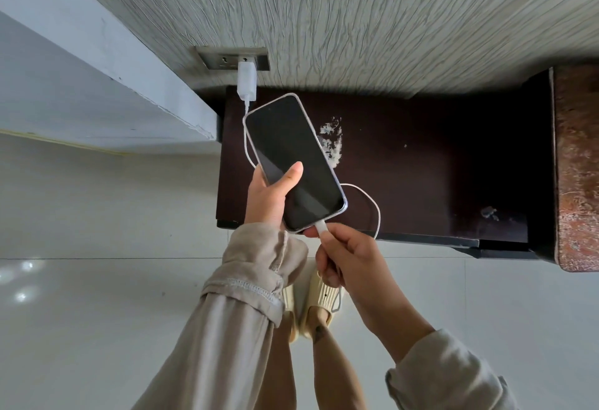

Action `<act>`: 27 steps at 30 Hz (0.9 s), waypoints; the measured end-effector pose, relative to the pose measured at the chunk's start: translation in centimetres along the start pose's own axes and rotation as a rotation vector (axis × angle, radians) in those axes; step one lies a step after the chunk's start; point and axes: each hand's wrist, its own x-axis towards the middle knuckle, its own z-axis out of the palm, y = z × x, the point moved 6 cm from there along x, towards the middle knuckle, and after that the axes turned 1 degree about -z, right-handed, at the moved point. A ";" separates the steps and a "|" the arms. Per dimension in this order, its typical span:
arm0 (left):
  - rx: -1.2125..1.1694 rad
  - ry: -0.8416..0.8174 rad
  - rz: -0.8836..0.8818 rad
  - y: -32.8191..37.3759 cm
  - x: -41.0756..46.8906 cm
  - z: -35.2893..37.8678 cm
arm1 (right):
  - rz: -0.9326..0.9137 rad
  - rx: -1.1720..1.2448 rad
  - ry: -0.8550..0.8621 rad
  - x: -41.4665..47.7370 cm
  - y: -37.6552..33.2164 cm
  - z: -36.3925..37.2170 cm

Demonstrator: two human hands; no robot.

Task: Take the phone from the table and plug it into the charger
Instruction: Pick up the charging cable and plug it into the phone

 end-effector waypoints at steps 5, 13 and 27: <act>0.042 -0.004 0.072 1.0 -0.5 -0.3 | 0.036 -0.094 -0.142 0.4 -0.1 0.2; 0.110 -0.205 -0.142 -1.3 -1.8 0.9 | 0.180 -0.041 -0.140 -0.3 3.3 -0.7; -0.009 -0.233 -0.222 -4.4 0.0 -1.6 | 0.221 0.028 -0.155 -0.4 4.9 0.0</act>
